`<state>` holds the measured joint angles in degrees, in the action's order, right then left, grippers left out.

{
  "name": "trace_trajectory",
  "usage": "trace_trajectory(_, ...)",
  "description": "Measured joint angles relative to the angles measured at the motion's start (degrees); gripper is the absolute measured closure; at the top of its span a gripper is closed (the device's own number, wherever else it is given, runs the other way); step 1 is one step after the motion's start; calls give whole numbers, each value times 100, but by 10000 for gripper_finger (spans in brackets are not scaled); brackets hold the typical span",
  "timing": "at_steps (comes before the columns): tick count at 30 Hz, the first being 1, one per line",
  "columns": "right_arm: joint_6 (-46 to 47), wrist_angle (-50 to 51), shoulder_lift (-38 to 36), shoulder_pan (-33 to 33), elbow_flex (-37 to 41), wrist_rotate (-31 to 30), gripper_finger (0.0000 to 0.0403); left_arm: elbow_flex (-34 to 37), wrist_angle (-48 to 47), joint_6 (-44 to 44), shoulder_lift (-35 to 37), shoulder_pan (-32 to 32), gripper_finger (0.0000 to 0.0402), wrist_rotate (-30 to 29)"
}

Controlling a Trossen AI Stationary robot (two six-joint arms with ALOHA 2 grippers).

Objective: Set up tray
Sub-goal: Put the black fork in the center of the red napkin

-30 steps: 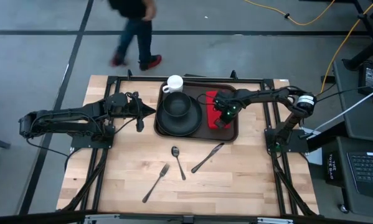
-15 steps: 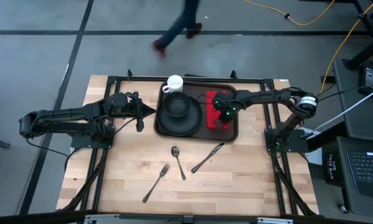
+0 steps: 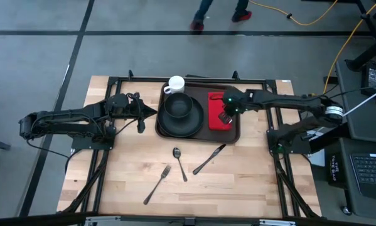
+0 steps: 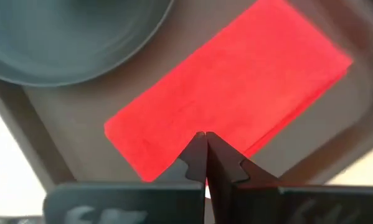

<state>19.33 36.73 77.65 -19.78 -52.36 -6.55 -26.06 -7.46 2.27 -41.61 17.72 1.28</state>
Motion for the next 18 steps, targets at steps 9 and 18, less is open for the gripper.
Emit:
trace_trajectory(9, 227, -151, -251, 1102, 0, -881, 398, 0, 45, -84, 0, 0, 396, -20)
trace_trajectory(18, 934, -337, -344, 2085, 0, -1337, 398, 0, 483, -450, 1, -21, 400, 260)
